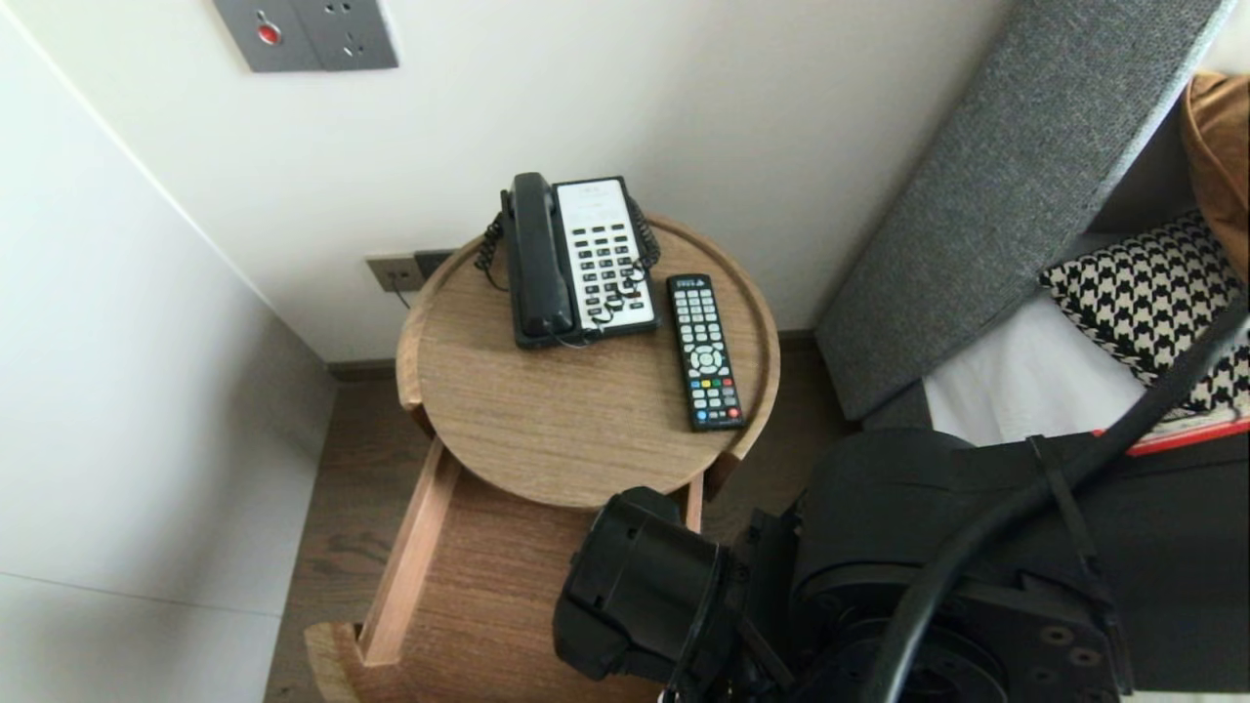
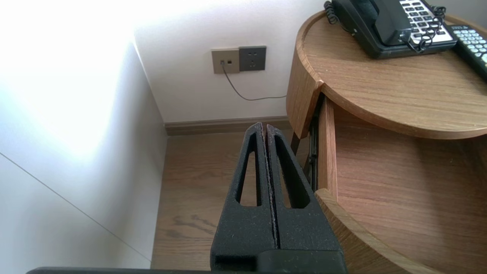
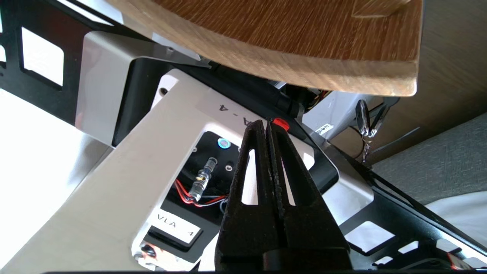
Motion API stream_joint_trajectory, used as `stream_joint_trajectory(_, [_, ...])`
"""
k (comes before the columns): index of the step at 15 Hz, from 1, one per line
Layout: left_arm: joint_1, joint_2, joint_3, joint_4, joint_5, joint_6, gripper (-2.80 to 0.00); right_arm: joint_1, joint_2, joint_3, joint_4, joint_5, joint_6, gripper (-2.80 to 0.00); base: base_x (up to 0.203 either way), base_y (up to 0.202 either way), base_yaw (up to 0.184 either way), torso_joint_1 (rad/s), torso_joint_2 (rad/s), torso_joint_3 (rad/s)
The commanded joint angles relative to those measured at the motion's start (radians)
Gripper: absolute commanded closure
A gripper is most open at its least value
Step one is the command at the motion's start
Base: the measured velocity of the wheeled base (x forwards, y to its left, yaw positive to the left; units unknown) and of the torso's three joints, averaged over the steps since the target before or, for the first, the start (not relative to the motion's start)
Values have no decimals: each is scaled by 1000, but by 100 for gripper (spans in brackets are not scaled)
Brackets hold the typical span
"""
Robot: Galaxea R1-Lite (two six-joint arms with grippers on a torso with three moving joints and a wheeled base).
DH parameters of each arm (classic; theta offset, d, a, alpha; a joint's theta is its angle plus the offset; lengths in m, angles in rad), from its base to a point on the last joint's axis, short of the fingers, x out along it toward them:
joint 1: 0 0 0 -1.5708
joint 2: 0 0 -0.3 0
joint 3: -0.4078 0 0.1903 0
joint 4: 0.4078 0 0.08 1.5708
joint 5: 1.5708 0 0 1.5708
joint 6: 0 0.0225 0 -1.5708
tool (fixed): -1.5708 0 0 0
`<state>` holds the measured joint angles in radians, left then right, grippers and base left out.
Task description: Close the nightstand drawer
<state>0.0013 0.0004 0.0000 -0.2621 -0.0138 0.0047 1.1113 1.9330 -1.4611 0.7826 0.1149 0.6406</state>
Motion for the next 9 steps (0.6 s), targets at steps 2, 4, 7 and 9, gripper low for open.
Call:
stream_joint_trajectory(2, [0,-3,40,-2,0,0,0,-2,12,-12,4,4,4,0,0,0,0,0,0,0])
stream_joint_trajectory(4, [0,-3,40,-2,0,0,0,-12,25,-34,4,4,4,0,0,0,0,0,0,0])
stream_joint_trajectory(7, [0,-3,40,-2,0,0,0,-25,41,-59,6,11,16,0,0,0,0,0,0,0])
stream_joint_trajectory(9, [0,-3,40,-2,0,0,0,-35,41,-59,6,11,35,0,0,0,0,0,0,0])
